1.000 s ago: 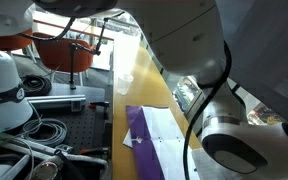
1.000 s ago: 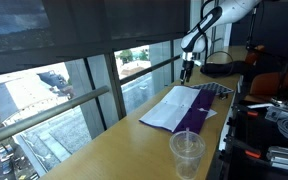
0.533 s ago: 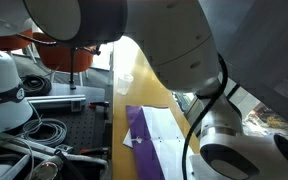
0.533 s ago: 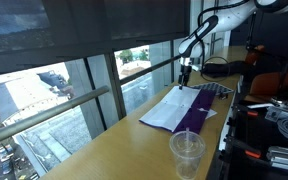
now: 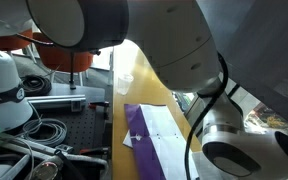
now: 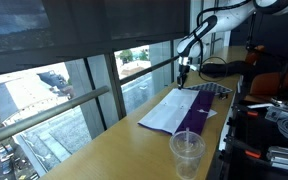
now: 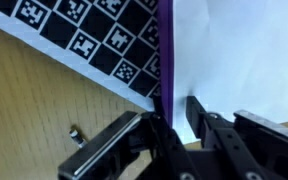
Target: Close the purple book
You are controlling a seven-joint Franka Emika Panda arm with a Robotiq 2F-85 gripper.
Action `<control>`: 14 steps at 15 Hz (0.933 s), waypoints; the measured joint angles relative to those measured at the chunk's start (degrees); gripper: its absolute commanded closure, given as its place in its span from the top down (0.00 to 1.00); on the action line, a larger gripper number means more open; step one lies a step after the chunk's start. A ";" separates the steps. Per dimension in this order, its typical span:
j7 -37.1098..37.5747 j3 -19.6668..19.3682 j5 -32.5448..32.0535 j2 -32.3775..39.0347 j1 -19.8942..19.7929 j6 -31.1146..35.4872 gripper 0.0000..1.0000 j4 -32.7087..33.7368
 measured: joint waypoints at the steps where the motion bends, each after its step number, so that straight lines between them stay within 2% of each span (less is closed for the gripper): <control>1: 0.00 0.17 0.00 -0.04 0.13 0.00 0.00 0.22; 8: 0.00 0.07 -1.63 -3.03 1.65 -0.21 0.00 0.20; 14: 0.13 -4.82 -11.24 -16.05 4.35 -4.97 0.00 -6.63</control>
